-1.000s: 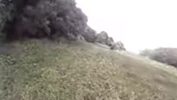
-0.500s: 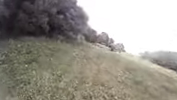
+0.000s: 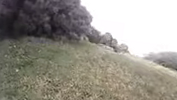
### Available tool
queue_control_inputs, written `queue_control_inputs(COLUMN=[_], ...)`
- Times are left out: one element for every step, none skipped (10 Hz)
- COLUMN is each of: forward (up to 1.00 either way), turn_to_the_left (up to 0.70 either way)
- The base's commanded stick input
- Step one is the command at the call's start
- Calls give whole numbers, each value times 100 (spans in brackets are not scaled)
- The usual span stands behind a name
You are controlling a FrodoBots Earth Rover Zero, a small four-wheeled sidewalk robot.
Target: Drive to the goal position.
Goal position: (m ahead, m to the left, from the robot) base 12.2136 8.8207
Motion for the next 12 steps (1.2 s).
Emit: queue_control_inputs(forward=[70, 70, 70, 70, 70, 70, 70, 70, 70, 70, 70, 70], turn_to_the_left=[0, 0, 0, 0, 0, 0, 0, 0, 0, 0, 0, 0])
